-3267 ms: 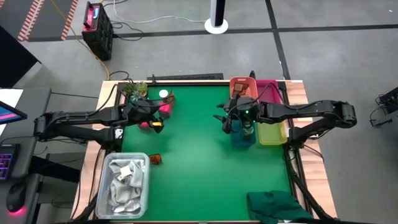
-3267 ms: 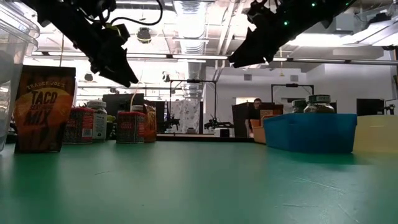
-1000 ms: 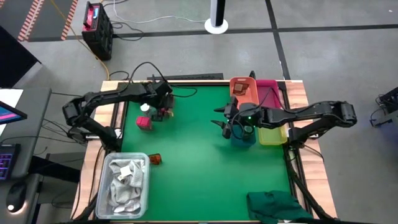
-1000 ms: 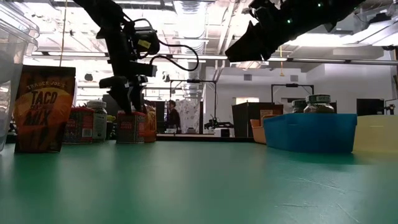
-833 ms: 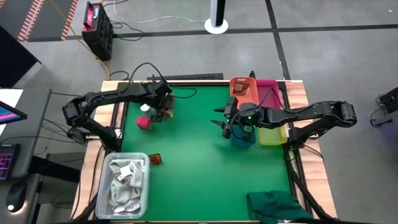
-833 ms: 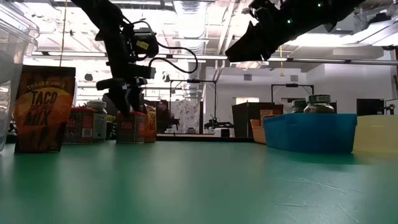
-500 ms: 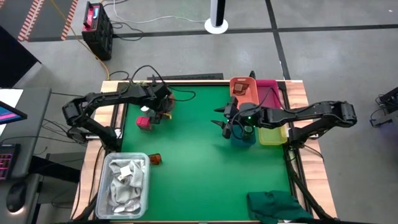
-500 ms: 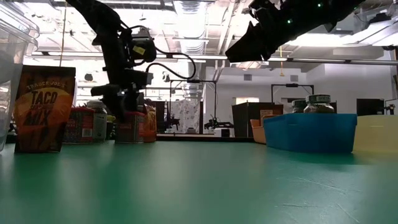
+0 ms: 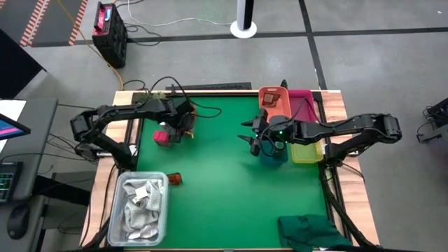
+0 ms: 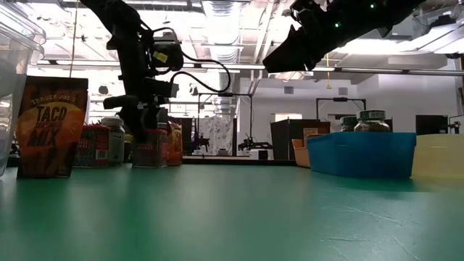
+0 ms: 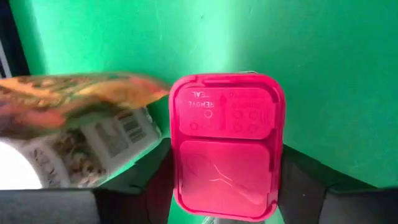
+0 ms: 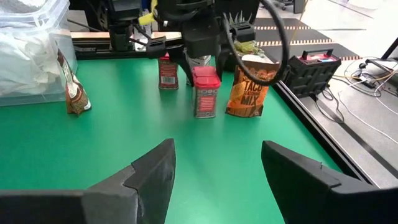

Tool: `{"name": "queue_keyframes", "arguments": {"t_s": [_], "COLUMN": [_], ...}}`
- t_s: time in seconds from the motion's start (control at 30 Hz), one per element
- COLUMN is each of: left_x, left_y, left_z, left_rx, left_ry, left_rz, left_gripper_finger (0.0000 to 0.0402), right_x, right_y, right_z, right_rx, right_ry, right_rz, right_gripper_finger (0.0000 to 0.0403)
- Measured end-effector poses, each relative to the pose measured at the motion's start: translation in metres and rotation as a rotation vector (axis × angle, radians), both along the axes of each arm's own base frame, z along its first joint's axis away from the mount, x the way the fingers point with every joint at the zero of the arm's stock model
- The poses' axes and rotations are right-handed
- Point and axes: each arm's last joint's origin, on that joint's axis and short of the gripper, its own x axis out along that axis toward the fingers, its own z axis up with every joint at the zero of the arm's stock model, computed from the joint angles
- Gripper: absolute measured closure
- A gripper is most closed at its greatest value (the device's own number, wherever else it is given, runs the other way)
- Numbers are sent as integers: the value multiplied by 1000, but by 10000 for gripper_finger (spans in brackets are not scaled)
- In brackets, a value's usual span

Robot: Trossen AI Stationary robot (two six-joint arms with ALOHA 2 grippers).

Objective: Sort spices by type
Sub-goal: Put the right red seasoning can into the red bin

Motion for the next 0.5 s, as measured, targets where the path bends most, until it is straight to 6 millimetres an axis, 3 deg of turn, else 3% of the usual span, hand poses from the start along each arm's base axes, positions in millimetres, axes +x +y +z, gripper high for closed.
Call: {"name": "queue_keyframes", "arguments": {"t_s": [0.27,0.5], "left_x": [12,31], "left_y": [-22,-37], "left_z": [3,25], "left_rx": [-43,-104], "left_ry": [-31,-155], "left_rz": [2,9], "left_gripper_finger": [179,184], "right_x": [0,0], "right_y": [0,0], "right_z": [0,0], "right_rx": [3,15], "right_ry": [0,-5], "right_rz": [-1,-4], "right_gripper_finger": [137,137]}}
